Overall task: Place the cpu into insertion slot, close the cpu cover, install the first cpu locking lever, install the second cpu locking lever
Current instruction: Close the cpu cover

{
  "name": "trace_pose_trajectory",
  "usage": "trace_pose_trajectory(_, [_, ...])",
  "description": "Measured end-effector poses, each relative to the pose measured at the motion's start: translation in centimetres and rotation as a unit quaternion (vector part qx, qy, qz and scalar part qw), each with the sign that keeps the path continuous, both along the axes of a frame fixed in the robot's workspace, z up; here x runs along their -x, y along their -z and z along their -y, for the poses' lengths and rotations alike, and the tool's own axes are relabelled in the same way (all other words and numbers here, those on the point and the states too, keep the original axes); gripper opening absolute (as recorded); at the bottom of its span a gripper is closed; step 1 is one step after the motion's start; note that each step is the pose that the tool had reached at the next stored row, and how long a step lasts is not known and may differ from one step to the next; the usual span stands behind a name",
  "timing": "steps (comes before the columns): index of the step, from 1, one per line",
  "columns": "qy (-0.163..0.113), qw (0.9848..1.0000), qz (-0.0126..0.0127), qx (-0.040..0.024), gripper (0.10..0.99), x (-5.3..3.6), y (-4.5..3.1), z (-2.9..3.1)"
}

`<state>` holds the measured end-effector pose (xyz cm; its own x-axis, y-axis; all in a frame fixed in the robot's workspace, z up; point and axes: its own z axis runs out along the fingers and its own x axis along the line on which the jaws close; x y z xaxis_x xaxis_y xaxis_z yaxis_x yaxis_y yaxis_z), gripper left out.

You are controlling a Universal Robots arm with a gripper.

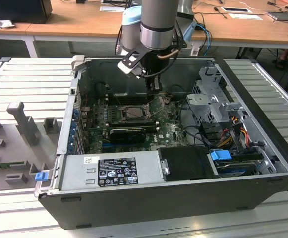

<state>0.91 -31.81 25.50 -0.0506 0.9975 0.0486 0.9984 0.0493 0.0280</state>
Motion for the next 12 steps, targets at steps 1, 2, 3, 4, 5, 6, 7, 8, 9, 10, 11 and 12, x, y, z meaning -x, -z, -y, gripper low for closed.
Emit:
trace_pose_trajectory(1, [0.000, 1.0000, 0.0000, 0.0001, 0.106, -0.14, 0.04, 0.00])
trace_pose_trajectory(2, [0.000, 1.0000, -0.0001, 0.0003, 0.106, -0.27, 0.05, 0.01])
trace_pose_trajectory(3, [0.000, 1.0000, -0.0001, 0.0003, 0.106, -0.48, 0.07, 0.01])
trace_pose_trajectory(4, [0.000, 1.0000, -0.0001, 0.0002, 0.106, -0.60, 0.08, 0.01])
trace_pose_trajectory(5, [0.000, 1.0000, 0.0000, 0.0002, 0.106, -0.68, 0.10, 0.04])
trace_pose_trajectory(6, [0.000, 1.0000, 0.0000, 0.0002, 0.106, -0.73, 0.10, 0.12])
trace_pose_trajectory(7, [0.000, 1.0000, 0.0000, 0.0002, 0.106, -0.75, 0.11, 0.27])
trace_pose_trajectory(8, [0.000, 1.0000, 0.0000, 0.0002, 0.106, -0.77, 0.12, 0.44])
trace_pose_trajectory(9, [0.000, 1.0000, 0.0000, 0.0002, 0.106, -0.79, 0.13, 0.58])
trace_pose_trajectory(10, [0.000, 1.0000, 0.0000, 0.0002, 0.106, -0.84, 0.15, 0.67])
trace_pose_trajectory(11, [0.000, 1.0000, 0.0000, 0.0001, 0.106, -0.90, 0.17, 0.70])
trace_pose_trajectory(12, [0.000, 1.0000, 0.0000, 0.0001, 0.106, -1.04, 0.19, 0.71])
